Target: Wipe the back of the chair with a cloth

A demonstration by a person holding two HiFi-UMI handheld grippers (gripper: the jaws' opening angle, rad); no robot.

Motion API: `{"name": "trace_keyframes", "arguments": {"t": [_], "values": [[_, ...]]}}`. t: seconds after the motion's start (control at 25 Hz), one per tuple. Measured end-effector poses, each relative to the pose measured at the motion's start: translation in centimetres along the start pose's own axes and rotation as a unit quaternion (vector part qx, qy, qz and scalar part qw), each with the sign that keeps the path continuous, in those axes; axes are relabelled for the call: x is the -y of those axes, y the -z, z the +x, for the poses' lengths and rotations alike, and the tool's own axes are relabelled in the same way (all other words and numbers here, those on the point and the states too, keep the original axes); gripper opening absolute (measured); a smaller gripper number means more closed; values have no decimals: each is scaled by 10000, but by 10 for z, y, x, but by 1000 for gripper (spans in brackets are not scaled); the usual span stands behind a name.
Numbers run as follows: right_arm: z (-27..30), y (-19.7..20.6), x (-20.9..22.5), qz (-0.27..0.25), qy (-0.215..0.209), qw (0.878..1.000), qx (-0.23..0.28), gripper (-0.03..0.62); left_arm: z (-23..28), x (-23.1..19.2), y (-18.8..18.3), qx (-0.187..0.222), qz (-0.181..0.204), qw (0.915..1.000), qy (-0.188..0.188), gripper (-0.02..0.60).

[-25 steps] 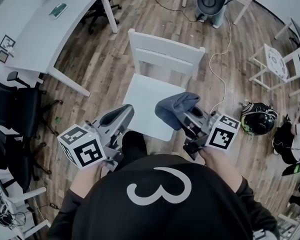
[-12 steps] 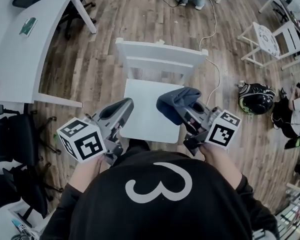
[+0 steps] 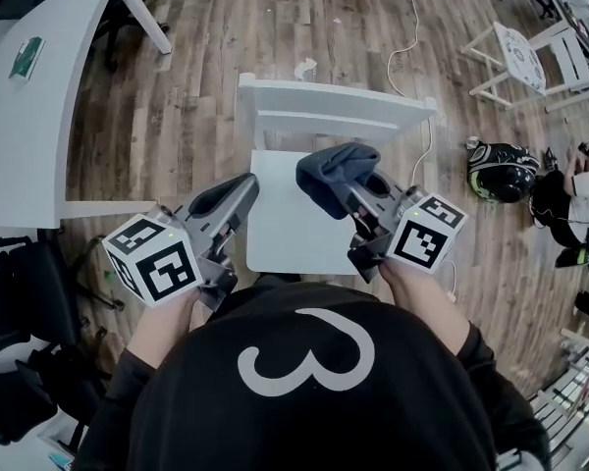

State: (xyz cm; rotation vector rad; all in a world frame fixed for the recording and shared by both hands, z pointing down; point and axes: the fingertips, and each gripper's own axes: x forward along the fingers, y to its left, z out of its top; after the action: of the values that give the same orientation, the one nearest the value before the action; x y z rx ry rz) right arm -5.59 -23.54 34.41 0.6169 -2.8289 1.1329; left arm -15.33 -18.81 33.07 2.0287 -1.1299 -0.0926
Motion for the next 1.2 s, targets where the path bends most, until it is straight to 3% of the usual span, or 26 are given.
{"name": "trace_keyframes", "arguments": {"t": [0.44, 1.2], "values": [[74, 3, 34, -100, 411, 9990, 107, 51, 12, -52, -6, -239, -133, 9996, -13, 13], [163, 17, 82, -509, 1282, 9904, 44, 51, -9, -98, -8, -137, -374, 9990, -217, 14]]}}
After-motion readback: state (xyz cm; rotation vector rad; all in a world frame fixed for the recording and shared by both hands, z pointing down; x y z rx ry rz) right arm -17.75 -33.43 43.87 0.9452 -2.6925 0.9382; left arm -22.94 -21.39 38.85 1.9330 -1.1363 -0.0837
